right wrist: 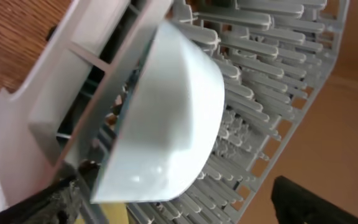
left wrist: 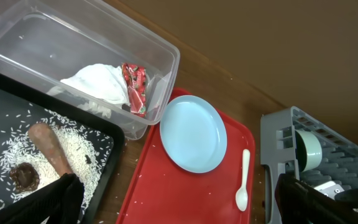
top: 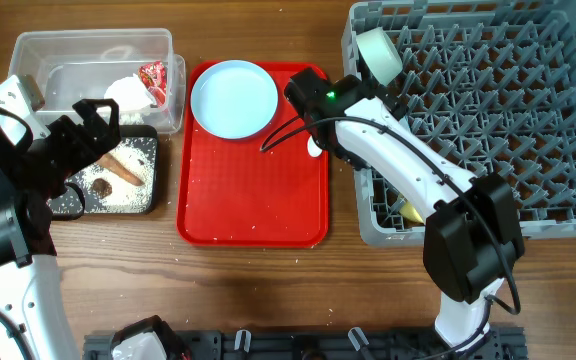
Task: Sort waste into correct bins and load items into the dishwasher rack
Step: 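Reach the right gripper back to the light blue plate and grasp its rim, then carry the light blue plate to the rack and stand it upright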
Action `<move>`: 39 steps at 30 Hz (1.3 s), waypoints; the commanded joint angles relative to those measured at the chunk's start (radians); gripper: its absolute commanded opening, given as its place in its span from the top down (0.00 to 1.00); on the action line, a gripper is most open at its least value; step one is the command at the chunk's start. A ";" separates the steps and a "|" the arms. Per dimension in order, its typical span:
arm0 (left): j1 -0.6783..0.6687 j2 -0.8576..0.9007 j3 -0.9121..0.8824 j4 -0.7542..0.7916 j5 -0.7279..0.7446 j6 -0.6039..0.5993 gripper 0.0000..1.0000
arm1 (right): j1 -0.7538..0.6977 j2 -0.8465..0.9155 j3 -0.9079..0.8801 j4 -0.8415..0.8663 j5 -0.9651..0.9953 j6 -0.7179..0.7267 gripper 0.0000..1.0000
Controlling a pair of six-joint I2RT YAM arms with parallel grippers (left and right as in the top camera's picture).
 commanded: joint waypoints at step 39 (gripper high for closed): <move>-0.001 0.000 0.010 0.003 0.001 0.024 0.00 | -0.278 -0.301 0.196 0.502 -0.397 0.341 0.96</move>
